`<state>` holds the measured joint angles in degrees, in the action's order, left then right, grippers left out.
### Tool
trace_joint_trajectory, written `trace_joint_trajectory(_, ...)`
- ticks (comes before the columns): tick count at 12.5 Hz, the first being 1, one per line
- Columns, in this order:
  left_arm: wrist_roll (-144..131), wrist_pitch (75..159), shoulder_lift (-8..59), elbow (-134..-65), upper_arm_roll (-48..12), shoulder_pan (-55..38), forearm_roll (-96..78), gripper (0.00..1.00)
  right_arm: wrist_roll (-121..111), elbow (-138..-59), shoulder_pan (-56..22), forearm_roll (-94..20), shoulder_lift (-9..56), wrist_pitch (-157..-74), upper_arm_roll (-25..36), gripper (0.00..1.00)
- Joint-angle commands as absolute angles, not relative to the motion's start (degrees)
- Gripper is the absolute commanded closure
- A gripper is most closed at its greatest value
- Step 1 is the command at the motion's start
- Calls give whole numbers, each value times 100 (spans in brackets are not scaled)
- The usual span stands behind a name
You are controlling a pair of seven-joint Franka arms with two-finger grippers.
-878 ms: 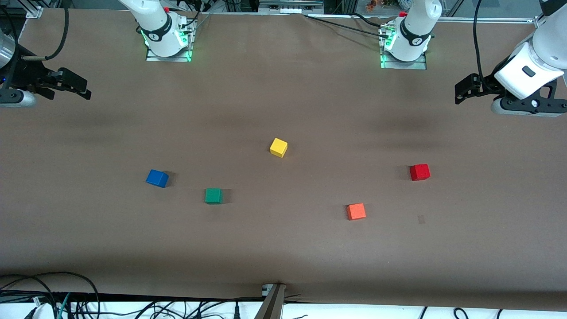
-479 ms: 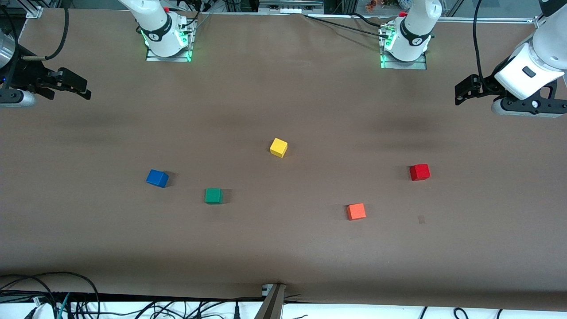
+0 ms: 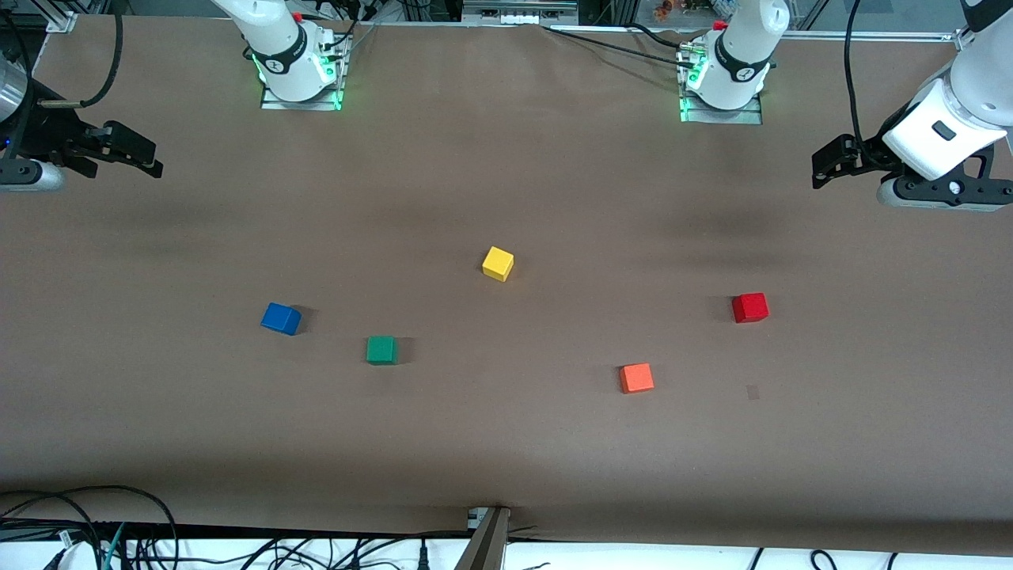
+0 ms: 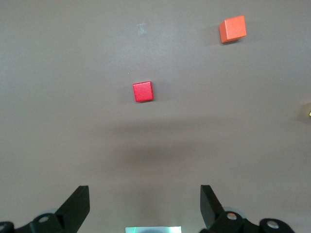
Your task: Pass red block to right arm, stack on blue
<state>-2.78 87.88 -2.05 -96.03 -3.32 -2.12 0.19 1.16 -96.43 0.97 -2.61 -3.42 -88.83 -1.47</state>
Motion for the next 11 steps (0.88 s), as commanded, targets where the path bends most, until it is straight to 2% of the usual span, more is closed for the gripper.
trace_joint_trajectory(1,-308,8851,-246,-9642,-378,-193,105,0,176,-9518,132,-352,-316,-8771,-167,0)
trace_joint_trajectory(11,-308,8991,9,-9642,-334,-193,167,0,176,-9510,132,-352,-308,-8771,-167,0)
